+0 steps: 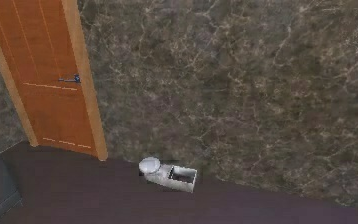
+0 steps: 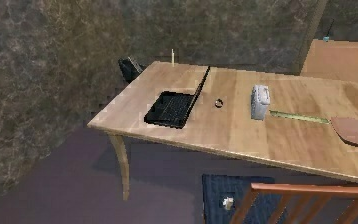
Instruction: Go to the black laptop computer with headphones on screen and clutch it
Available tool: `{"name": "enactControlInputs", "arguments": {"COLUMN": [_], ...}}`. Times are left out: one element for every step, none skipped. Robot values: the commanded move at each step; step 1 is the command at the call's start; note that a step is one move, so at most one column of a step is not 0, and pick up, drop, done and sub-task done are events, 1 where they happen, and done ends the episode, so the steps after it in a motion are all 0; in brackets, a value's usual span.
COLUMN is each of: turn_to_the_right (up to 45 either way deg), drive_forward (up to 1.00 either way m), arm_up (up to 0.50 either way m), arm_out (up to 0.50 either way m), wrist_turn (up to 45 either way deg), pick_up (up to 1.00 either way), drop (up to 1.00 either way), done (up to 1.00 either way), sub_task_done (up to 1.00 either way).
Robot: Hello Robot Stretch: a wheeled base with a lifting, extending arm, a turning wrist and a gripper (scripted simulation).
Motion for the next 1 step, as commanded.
{"name": "enactControlInputs", "arguments": {"turn_to_the_right": [0.0], "drive_forward": [0.00], "arm_up": [0.50], "arm_out": [0.00], "wrist_turn": [0.0], "pick_up": [0.00], "drop": [0.00], "done": [0.00], "sub_task_done": [0.00]}}
